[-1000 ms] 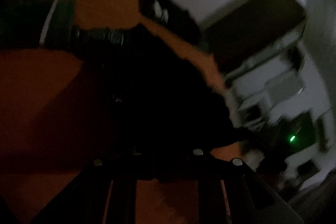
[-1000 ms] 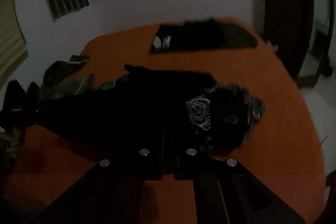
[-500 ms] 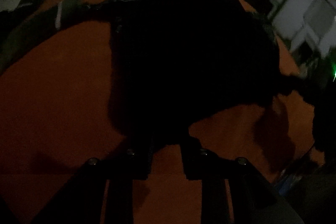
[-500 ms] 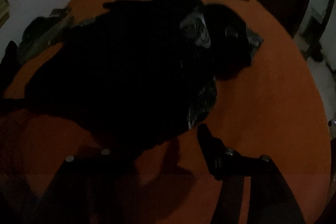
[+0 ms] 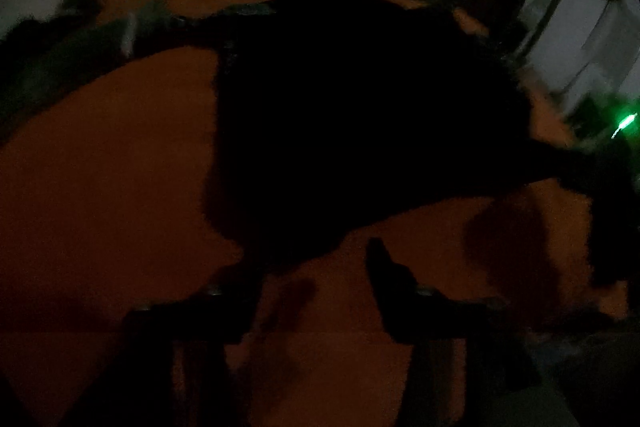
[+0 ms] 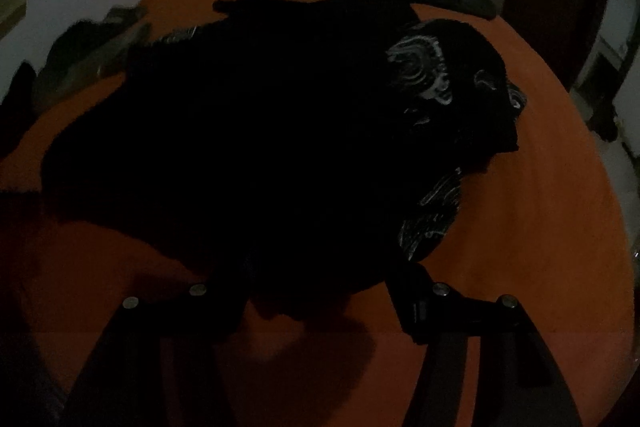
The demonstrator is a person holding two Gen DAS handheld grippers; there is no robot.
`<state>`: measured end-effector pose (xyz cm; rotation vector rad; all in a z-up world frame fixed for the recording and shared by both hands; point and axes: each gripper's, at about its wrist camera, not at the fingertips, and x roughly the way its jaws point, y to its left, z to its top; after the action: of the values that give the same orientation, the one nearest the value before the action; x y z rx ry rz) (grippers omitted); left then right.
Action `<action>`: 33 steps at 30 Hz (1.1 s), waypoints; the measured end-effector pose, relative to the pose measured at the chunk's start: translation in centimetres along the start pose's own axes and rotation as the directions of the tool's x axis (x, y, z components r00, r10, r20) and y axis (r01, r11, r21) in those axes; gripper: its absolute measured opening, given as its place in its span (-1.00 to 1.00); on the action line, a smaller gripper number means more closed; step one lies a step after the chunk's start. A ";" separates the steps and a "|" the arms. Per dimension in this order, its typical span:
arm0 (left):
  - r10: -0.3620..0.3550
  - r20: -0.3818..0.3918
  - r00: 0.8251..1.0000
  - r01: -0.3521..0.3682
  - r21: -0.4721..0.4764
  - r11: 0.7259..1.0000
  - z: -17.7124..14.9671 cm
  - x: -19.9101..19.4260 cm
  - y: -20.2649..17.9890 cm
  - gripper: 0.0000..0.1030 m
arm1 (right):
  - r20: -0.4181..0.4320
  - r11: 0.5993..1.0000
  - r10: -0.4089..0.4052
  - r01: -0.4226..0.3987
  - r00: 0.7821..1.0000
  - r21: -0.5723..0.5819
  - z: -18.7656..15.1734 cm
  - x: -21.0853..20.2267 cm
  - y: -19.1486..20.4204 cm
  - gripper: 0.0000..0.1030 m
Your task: Fold clothes
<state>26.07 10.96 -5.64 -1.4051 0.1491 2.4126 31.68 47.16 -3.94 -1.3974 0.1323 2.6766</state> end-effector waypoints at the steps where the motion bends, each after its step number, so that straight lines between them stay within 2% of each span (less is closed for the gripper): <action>1: 0.045 -0.003 0.999 -0.045 0.011 0.999 0.5 -0.2 -0.5 0.09 | 0.008 1.000 -0.004 0.004 1.000 -0.001 -0.1 -0.1 -0.2 0.18; 6: 0.165 0.053 0.985 -0.168 0.080 0.982 0.0 0.5 -3.2 0.21 | -0.007 1.000 -0.012 0.012 1.000 -0.003 -0.7 -0.1 -1.4 0.18; 9: 0.177 0.056 0.983 -0.182 0.116 0.976 -0.4 1.7 -4.0 0.21 | -0.025 0.999 -0.021 0.022 0.999 0.031 -1.0 0.1 -2.6 0.18; 12: 0.215 0.078 0.973 -0.225 0.160 0.961 -0.8 1.6 -5.3 0.21 | -0.039 0.999 -0.016 0.018 0.999 0.049 -0.5 1.0 -3.2 0.18; 14: 0.243 0.097 0.965 -0.255 0.134 0.958 -0.8 1.3 -5.4 0.21 | -0.033 0.998 -0.020 0.021 0.999 0.055 -0.6 0.6 -3.5 0.18; 17: 0.252 0.126 0.960 -0.255 0.014 0.967 -0.3 0.4 -4.6 0.22 | 0.007 0.998 -0.017 0.017 1.000 0.067 -0.9 -0.6 -3.7 0.18; 21: 0.292 0.189 0.938 -0.280 -0.089 0.956 0.1 -0.5 -4.2 0.34 | 0.059 0.998 -0.048 0.045 0.997 0.044 -1.2 -1.6 -3.2 0.18; 23: 0.290 0.179 0.940 -0.278 -0.089 0.956 0.5 0.4 -4.5 0.38 | 0.025 0.998 -0.025 0.024 0.999 0.051 -1.2 -1.1 -2.9 0.18; 24: 0.269 0.154 0.951 -0.261 -0.072 0.963 0.8 1.0 -4.9 0.38 | 0.011 0.998 -0.015 0.014 1.000 0.062 -1.2 -0.9 -2.8 0.18; 26: 0.275 0.124 0.954 -0.272 -0.039 0.962 1.2 2.6 -5.4 0.38 | -0.009 0.997 -0.002 0.003 1.000 0.081 -1.1 -0.4 -2.6 0.18; 29: 0.303 0.134 0.944 -0.303 -0.015 0.953 1.1 2.9 -6.1 0.38 | -0.023 0.996 0.004 -0.002 1.000 0.088 -0.5 0.6 -1.9 0.18; 30: 0.312 0.138 0.940 -0.314 -0.007 0.950 1.1 3.0 -6.3 0.41 | -0.024 0.996 0.004 -0.001 1.000 0.090 -0.2 0.8 -1.7 0.09; 31: 0.321 0.142 0.937 -0.324 0.000 0.946 1.1 3.0 -6.5 0.42 | -0.021 0.995 0.006 -0.004 1.000 0.095 0.0 0.9 -1.6 -0.37; 32: 0.327 0.150 0.933 -0.330 -0.001 0.944 1.0 2.9 -6.6 0.42 | 0.003 0.994 0.015 -0.016 1.000 0.110 0.5 0.4 -1.8 -0.66; 33: 0.322 0.176 0.930 -0.320 -0.039 0.947 0.9 2.0 -6.2 0.42 | 0.030 0.992 0.025 -0.029 0.999 0.126 1.0 -0.2 -1.9 -0.67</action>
<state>26.53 17.44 -6.37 -1.2370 0.3472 2.7954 31.26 49.18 -3.30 -1.3285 0.3144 2.6566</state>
